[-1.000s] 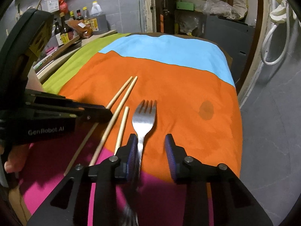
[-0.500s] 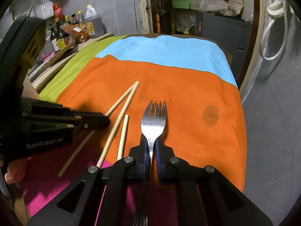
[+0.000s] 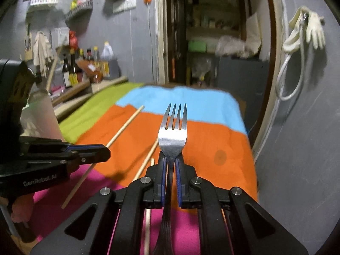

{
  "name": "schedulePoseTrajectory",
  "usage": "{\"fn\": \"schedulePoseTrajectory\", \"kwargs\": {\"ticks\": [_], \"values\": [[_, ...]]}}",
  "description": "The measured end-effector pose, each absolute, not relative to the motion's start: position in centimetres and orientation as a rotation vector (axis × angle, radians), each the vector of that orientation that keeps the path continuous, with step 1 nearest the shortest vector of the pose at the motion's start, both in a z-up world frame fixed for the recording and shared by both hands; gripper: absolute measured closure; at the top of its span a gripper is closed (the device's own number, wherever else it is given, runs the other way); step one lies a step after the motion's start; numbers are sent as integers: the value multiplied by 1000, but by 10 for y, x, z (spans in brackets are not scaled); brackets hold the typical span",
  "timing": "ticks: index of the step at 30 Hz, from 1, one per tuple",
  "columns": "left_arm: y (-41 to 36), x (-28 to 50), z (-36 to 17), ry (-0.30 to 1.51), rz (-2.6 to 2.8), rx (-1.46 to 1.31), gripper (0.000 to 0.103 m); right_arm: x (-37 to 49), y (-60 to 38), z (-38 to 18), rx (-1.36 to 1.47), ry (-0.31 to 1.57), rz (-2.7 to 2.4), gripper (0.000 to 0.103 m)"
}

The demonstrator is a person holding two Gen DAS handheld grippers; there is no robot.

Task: Organize utensils
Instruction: 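Lift the fork with the right tool while the left tool carries the chopstick to the holder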

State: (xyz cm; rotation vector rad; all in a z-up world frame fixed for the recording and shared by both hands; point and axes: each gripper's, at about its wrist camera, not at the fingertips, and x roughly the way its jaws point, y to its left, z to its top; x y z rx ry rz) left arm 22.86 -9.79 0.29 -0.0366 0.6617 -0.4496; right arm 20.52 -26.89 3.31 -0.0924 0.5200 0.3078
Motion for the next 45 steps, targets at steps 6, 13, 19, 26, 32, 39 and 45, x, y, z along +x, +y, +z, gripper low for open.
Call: {"fn": "schedulePoseTrajectory", "kwargs": {"ticks": [6, 13, 19, 26, 32, 39, 45], "values": [[-94, 192, 28, 435, -428, -27, 101, 188, -263, 52, -64, 419, 297, 97], [-73, 174, 52, 291, -399, -64, 101, 180, -244, 81, -64, 344, 332, 97], [-48, 163, 72, 200, -355, -89, 101, 175, -218, 107, -63, 270, 381, 97], [-1, 151, 96, 121, -289, -127, 101, 167, -182, 136, -34, 190, 464, 97], [48, 147, 112, 77, -224, -155, 101, 166, -145, 152, -14, 136, 538, 97], [117, 153, 125, 52, -141, -263, 101, 180, -106, 159, 35, 102, 597, 97], [163, 164, 122, 58, -91, -365, 101, 195, -80, 152, 49, 118, 627, 97]]}}
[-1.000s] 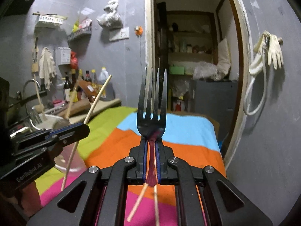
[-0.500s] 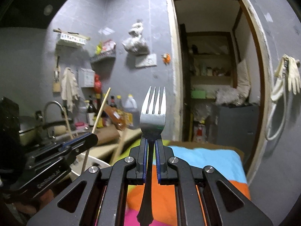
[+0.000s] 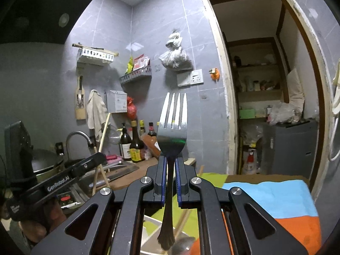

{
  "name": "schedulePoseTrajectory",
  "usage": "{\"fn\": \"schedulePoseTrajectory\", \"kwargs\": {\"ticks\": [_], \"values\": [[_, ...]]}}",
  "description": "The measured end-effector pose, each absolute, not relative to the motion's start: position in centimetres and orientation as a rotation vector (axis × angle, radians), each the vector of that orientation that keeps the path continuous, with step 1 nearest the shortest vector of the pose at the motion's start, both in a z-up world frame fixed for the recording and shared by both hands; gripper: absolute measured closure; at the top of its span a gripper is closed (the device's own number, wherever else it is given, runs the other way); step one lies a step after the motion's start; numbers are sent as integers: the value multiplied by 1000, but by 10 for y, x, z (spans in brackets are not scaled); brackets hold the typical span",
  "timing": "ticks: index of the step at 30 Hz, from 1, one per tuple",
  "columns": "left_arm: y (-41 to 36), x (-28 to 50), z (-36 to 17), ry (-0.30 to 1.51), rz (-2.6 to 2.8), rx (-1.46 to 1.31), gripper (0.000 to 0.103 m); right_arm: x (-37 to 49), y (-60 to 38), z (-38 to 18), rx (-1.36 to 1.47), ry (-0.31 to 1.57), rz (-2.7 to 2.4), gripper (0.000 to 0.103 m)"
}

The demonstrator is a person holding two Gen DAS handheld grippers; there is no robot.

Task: Organize utensils
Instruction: 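Lift the fork with the right tool while the left tool carries the chopstick to the holder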

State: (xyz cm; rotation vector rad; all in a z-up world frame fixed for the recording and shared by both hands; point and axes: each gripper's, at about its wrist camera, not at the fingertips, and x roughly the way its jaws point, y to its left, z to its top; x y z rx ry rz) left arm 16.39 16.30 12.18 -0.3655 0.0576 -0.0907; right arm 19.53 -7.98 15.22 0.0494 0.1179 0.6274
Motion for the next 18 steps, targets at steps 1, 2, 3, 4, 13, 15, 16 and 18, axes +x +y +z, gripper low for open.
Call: {"fn": "schedulePoseTrajectory", "kwargs": {"ticks": [1, 2, 3, 4, 13, 15, 16, 18], "values": [[167, 165, 121, 58, -88, -374, 101, 197, -77, 150, 50, 122, 633, 97], [169, 166, 120, 57, -86, -378, 101, 199, -74, 149, 50, 126, 634, 97], [171, 167, 119, 57, -82, -381, 101, 200, -74, 147, 50, 131, 636, 97], [172, 168, 117, 58, -80, -384, 101, 202, -73, 145, 52, 138, 639, 97], [159, 175, 105, 42, -69, -364, 101, 212, -66, 128, 38, 183, 636, 97], [155, 176, 103, 38, -59, -348, 101, 213, -65, 125, 30, 193, 634, 97], [152, 177, 101, 38, -54, -339, 101, 214, -65, 124, 26, 200, 634, 97], [148, 178, 97, 42, -47, -324, 101, 215, -64, 120, 20, 217, 637, 97]]}}
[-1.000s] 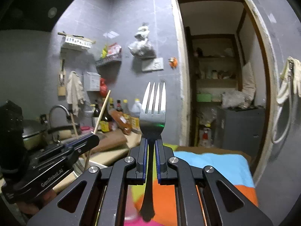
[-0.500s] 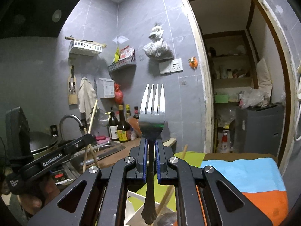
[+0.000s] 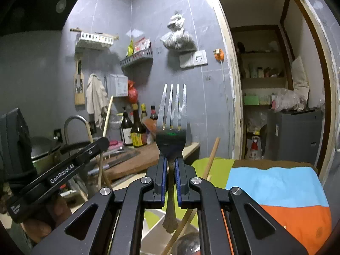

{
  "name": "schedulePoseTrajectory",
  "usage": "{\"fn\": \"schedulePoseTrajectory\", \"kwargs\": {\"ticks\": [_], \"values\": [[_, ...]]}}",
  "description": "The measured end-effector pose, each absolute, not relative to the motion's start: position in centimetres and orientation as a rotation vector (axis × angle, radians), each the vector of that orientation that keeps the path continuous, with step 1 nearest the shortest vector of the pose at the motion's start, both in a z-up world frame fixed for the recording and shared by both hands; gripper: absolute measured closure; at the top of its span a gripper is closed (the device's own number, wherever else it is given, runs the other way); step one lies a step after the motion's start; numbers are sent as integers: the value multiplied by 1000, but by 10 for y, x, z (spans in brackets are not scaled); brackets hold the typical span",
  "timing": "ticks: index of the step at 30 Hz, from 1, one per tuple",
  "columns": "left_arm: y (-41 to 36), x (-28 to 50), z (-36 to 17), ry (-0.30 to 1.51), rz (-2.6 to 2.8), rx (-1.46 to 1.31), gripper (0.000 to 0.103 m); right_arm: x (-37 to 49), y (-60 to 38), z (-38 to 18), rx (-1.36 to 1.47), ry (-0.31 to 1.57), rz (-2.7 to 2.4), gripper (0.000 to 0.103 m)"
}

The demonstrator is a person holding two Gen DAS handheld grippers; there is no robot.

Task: Organize utensils
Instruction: 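Lift the fork with the right tool while the left tool carries the chopstick to the holder, then lower the fork and chopstick into the holder and open both tools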

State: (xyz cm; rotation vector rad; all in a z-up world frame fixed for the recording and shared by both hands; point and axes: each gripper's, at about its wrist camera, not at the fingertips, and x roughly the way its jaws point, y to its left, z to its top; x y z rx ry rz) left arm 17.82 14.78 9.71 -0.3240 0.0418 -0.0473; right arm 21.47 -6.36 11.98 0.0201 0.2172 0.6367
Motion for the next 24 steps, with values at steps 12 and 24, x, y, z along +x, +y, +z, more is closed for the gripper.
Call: {"fn": "schedulePoseTrajectory", "kwargs": {"ticks": [12, 24], "values": [[131, 179, 76, 67, -34, -267, 101, 216, -61, 100, -10, 290, 633, 97], [125, 172, 66, 157, -40, -249, 100, 216, -60, 85, -21, 363, 635, 96]]}}
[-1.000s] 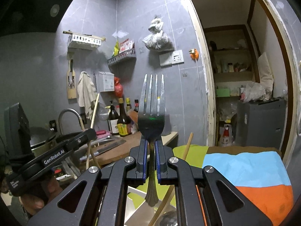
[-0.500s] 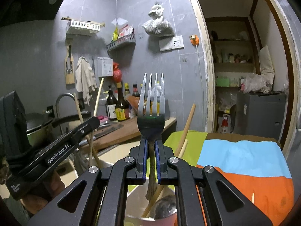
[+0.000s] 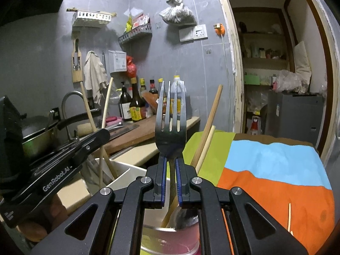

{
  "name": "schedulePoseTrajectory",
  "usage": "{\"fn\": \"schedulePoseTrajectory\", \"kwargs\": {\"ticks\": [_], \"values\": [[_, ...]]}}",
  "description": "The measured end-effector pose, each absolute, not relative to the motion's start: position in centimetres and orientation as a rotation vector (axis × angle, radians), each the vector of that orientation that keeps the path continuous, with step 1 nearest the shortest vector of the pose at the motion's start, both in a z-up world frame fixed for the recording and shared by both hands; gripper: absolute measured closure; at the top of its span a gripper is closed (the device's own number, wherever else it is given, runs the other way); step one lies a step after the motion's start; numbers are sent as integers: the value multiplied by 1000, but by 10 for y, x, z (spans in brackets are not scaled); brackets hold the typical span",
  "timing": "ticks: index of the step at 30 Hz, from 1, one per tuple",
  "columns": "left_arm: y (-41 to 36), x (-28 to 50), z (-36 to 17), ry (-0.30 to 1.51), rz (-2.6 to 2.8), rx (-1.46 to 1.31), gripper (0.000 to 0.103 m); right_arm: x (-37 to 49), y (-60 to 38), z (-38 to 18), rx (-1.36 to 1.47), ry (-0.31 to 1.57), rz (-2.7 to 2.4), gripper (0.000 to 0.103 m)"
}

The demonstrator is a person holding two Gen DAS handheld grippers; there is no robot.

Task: Organize utensils
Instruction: 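Lower the fork and chopstick into the holder and open both tools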

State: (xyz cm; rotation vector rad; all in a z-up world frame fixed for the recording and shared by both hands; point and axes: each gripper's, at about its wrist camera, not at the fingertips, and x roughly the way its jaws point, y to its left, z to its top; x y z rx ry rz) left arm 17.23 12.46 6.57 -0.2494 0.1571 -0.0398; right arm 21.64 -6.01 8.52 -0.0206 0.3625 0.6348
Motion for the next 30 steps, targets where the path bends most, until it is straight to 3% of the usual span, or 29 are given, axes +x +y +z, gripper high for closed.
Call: {"fn": "schedulePoseTrajectory", "kwargs": {"ticks": [9, 14, 17, 26, 30], "values": [[126, 170, 61, 214, -51, -258, 100, 213, -62, 83, -25, 370, 639, 93], [125, 167, 65, 213, -55, -242, 99, 212, -65, 84, -7, 373, 639, 81], [125, 165, 68, 204, -56, -237, 97, 209, -67, 87, 2, 361, 640, 80], [126, 156, 80, 173, -73, -250, 78, 200, -79, 104, 20, 291, 627, 73], [124, 151, 87, 160, -67, -252, 64, 194, -90, 113, 30, 244, 604, 55]]}}
